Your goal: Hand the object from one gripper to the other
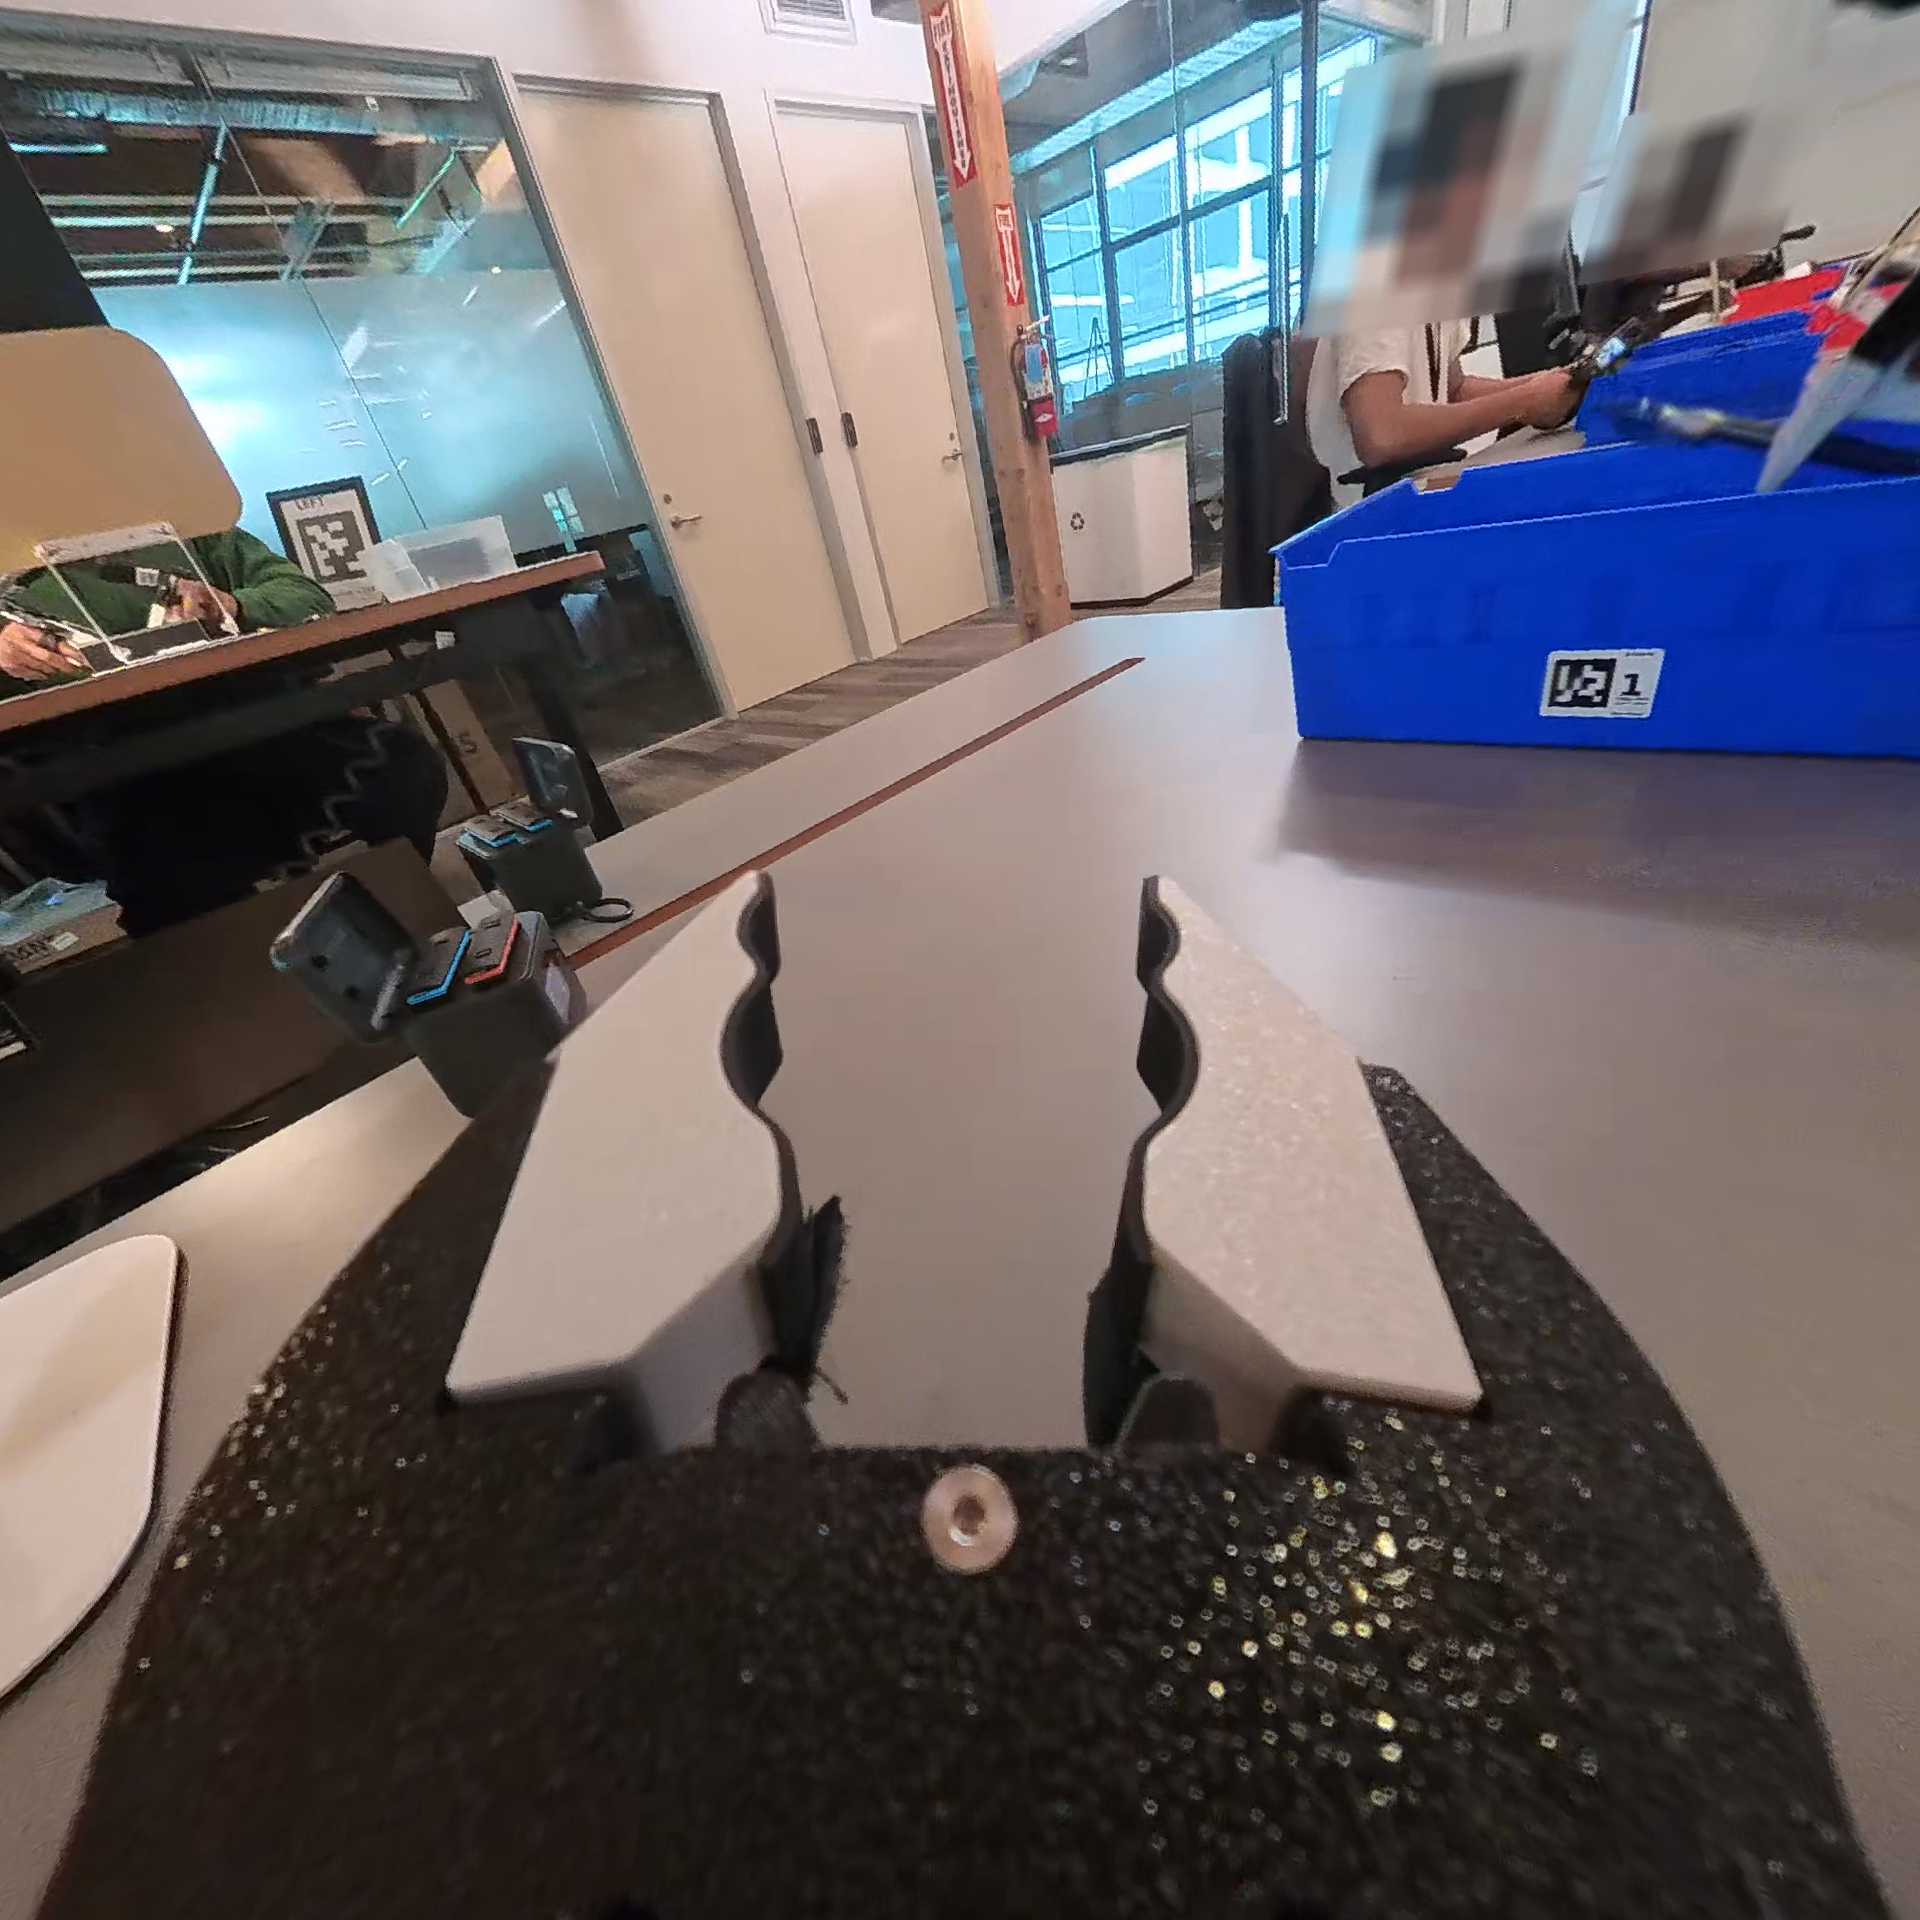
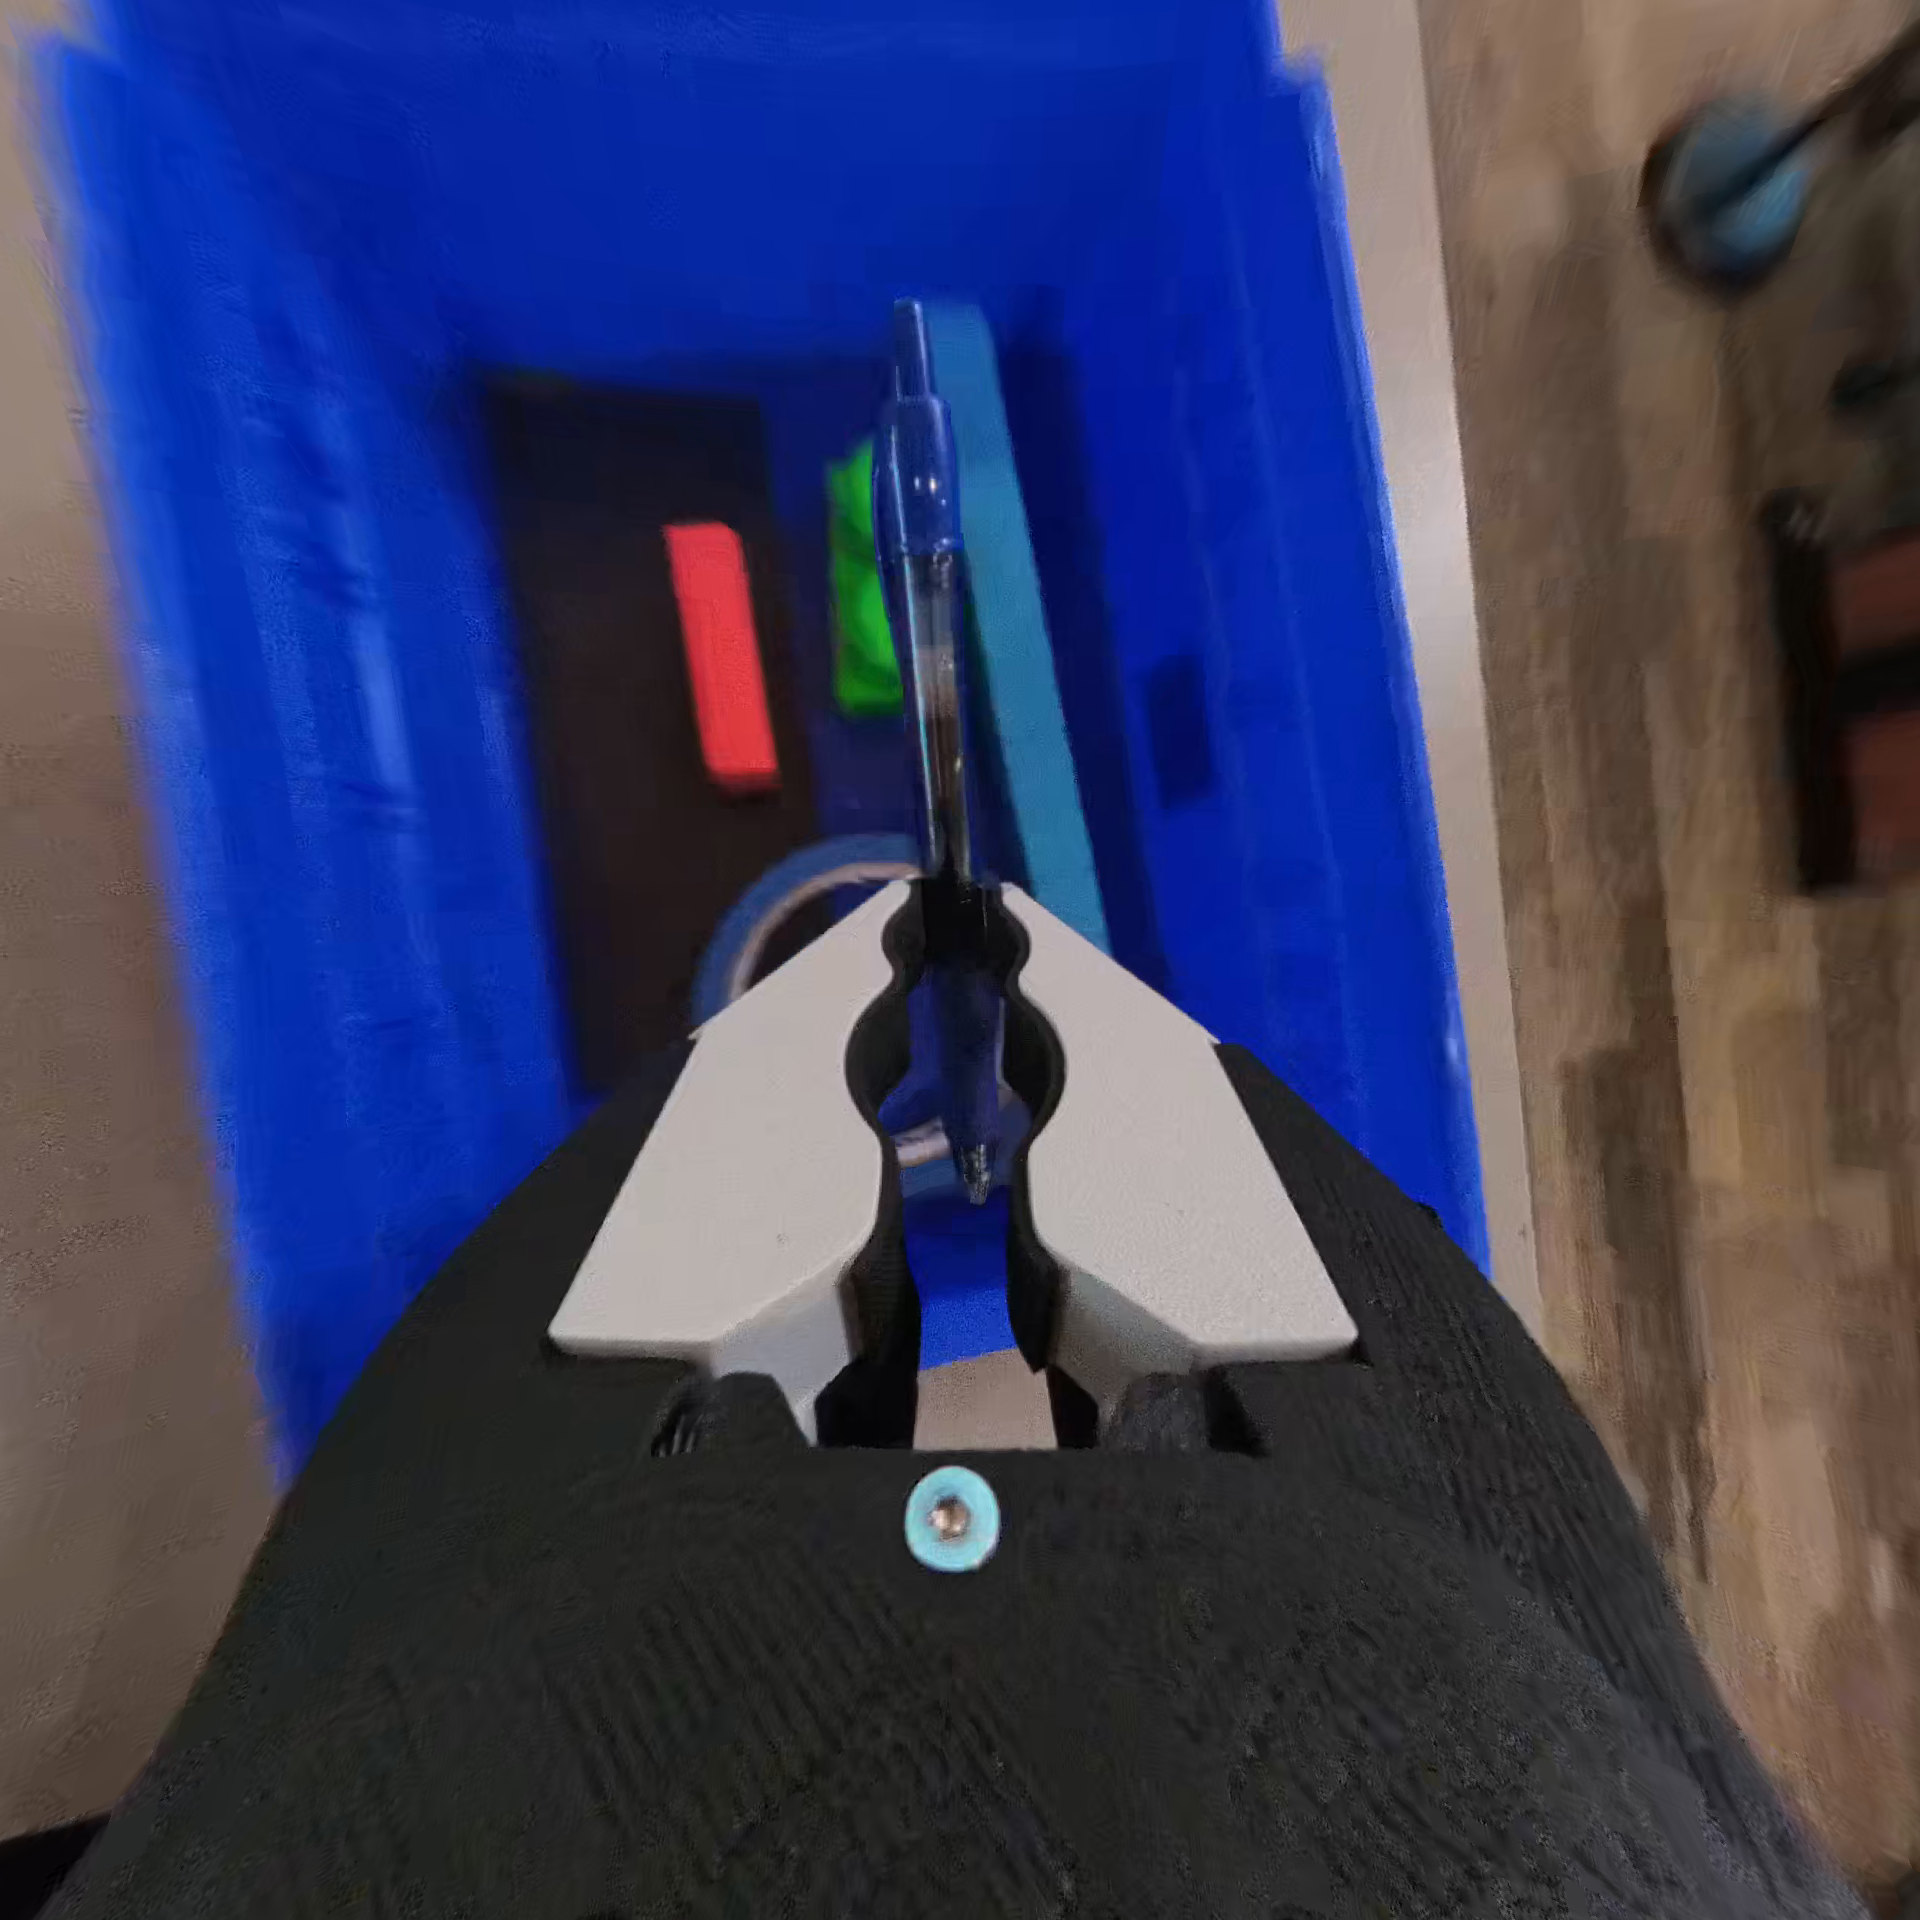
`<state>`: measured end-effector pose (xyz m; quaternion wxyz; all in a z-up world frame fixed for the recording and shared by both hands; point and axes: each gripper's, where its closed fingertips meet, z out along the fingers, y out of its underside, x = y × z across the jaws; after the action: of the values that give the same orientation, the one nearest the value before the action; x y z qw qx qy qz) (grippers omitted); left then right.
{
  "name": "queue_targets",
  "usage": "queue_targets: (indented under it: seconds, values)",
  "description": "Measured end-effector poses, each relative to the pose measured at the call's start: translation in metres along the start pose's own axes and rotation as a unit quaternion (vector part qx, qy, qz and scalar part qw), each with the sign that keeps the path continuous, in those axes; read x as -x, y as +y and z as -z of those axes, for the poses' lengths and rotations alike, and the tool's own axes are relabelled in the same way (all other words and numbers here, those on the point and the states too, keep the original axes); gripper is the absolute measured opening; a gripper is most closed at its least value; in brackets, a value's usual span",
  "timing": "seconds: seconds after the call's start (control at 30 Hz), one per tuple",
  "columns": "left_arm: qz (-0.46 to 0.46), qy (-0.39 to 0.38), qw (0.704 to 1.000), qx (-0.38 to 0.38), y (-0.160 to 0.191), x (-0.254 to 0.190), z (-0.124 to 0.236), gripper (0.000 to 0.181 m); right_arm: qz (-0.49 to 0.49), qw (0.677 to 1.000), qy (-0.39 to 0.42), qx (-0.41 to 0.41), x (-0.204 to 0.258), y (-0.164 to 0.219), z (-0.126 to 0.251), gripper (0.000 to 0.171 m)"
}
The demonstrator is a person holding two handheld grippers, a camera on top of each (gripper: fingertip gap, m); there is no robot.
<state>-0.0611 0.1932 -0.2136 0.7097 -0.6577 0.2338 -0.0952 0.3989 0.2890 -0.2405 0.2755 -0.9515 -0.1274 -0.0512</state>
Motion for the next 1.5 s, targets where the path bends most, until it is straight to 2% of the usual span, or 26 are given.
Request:
queue_targets:
  seconds: [0.03,0.13,0.23,0.3,0.37,0.47,0.53,0.6,0.67,0.77,0.87,0.93,1.03,1.13,1.2,1.27,1.37,1.5]
  values:
    - [0.003,0.0,1.0,0.002,0.001,0.001,0.0,0.067,-0.002,1.0,0.005,0.019,-0.009,0.006,-0.009,0.01]
    - [0.016,-0.002,1.0,0.009,0.004,0.004,0.0,0.068,-0.012,0.999,0.024,0.024,-0.025,0.008,-0.026,0.011]
    - [0.031,-0.002,0.999,0.014,0.007,0.007,-0.001,0.07,-0.02,0.999,0.044,0.012,-0.028,0.004,-0.028,0.025]
    - [0.04,-0.003,0.999,0.016,0.008,0.009,-0.001,0.07,-0.01,0.998,0.067,-0.008,-0.024,-0.004,-0.02,0.033]
    - [0.047,-0.003,0.999,0.017,0.008,0.01,-0.001,0.069,0.009,0.995,0.079,-0.063,-0.004,-0.024,0.0,0.034]
    - [0.053,0.001,0.998,0.02,0.01,0.009,-0.001,0.067,0.06,0.974,0.02,-0.218,0.075,-0.073,0.043,0.032]
    - [0.048,-0.001,0.999,0.024,0.012,0.009,-0.002,0.066,0.102,0.935,-0.076,-0.33,0.154,-0.1,0.071,0.031]
    - [0.043,-0.005,0.999,0.024,0.013,0.01,-0.001,0.065,0.127,0.883,-0.18,-0.414,0.235,-0.113,0.089,0.031]
    - [0.042,-0.012,0.999,0.021,0.013,0.014,0.001,0.063,0.141,0.84,-0.261,-0.454,0.303,-0.112,0.088,0.031]
    - [0.054,-0.019,0.998,0.014,0.012,0.019,0.003,0.061,0.139,0.811,-0.281,-0.494,0.358,-0.107,0.068,0.03]
    - [0.073,-0.024,0.997,0.009,0.013,0.023,0.003,0.06,0.099,0.763,-0.275,-0.577,0.373,-0.099,0.081,0.018]
    - [0.079,-0.027,0.996,0.004,0.012,0.026,0.004,0.059,0.15,0.729,-0.252,-0.619,0.386,-0.084,0.087,0.009]
    - [0.075,-0.031,0.997,-0.002,0.01,0.027,0.005,0.058,0.235,0.692,-0.238,-0.64,0.408,-0.067,0.093,0.007]
    - [0.029,-0.024,0.999,-0.005,-0.001,0.026,0.006,0.057,0.254,0.686,-0.233,-0.641,0.413,-0.063,0.092,0.005]
    - [-0.017,-0.055,0.998,-0.007,-0.025,0.037,0.013,0.055,0.25,0.69,-0.233,-0.638,0.41,-0.065,0.089,0.004]
    - [-0.001,-0.061,0.998,-0.021,-0.059,0.039,0.031,0.051,0.235,0.699,-0.238,-0.632,0.406,-0.068,0.086,0.004]
    - [0.003,-0.054,0.998,-0.011,-0.099,0.045,0.074,0.048,0.229,0.699,-0.245,-0.631,0.403,-0.068,0.087,0.004]
    - [-0.045,-0.164,0.985,-0.001,-0.132,0.112,0.162,0.039,0.246,0.693,-0.24,-0.634,0.409,-0.065,0.088,0.004]
